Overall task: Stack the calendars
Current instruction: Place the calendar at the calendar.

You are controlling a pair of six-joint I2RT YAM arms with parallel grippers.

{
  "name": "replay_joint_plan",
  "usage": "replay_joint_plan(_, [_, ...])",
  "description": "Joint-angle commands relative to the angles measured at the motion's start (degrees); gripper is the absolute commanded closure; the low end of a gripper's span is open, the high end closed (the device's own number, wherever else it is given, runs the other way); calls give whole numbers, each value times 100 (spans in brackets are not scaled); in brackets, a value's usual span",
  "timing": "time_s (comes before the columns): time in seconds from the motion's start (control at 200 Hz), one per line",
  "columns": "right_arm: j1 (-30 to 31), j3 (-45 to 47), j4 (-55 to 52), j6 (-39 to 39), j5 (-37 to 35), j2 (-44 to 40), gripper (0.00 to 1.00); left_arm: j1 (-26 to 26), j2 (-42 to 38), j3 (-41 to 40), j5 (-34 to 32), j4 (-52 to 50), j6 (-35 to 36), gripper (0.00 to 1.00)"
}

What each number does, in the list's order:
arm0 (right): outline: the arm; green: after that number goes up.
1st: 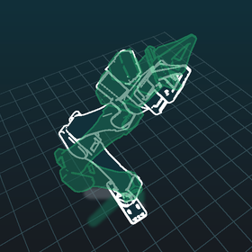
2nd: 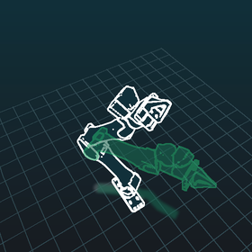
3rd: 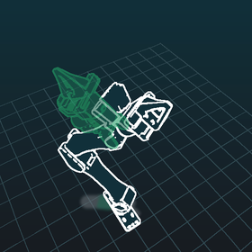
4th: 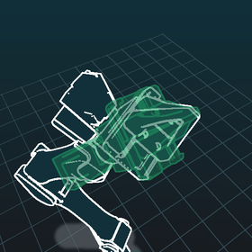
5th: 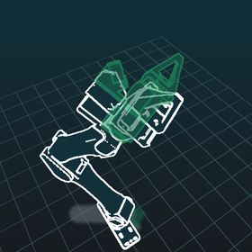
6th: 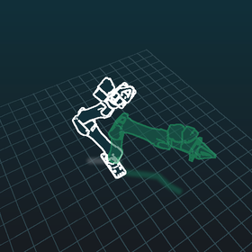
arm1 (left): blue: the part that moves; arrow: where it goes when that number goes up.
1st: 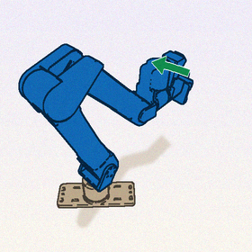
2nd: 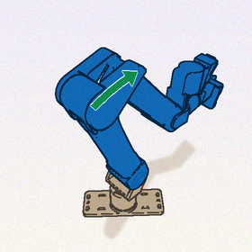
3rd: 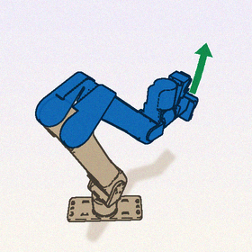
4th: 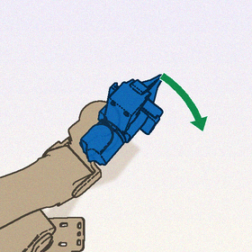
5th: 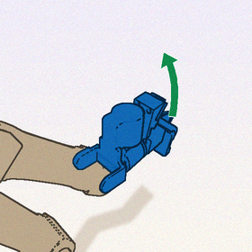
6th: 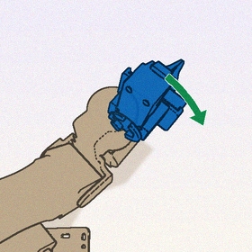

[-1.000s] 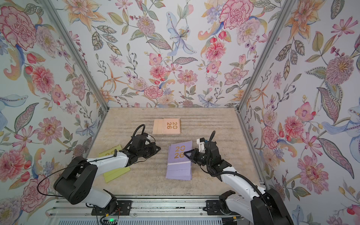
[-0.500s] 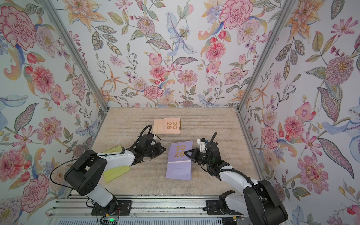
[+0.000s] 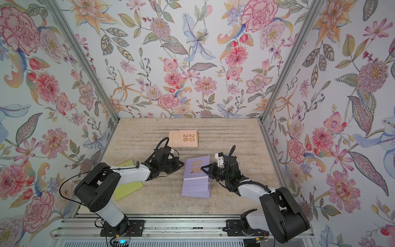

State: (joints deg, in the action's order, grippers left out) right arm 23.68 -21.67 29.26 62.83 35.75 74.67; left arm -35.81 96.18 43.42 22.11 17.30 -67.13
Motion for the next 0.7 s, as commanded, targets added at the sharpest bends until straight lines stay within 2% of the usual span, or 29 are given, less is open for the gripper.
replay_joint_plan(0.0, [-26,57,245,-49,-4,-27,83,-106,137,184,-15,116,-98,100])
replay_joint_plan(0.15, [-56,119,154,-93,-23,-42,77,-154,164,193,-28,116,-107,100])
replay_joint_plan(0.696, [-469,301,-560,-346,-131,-255,73,-207,181,193,-30,74,-98,100])
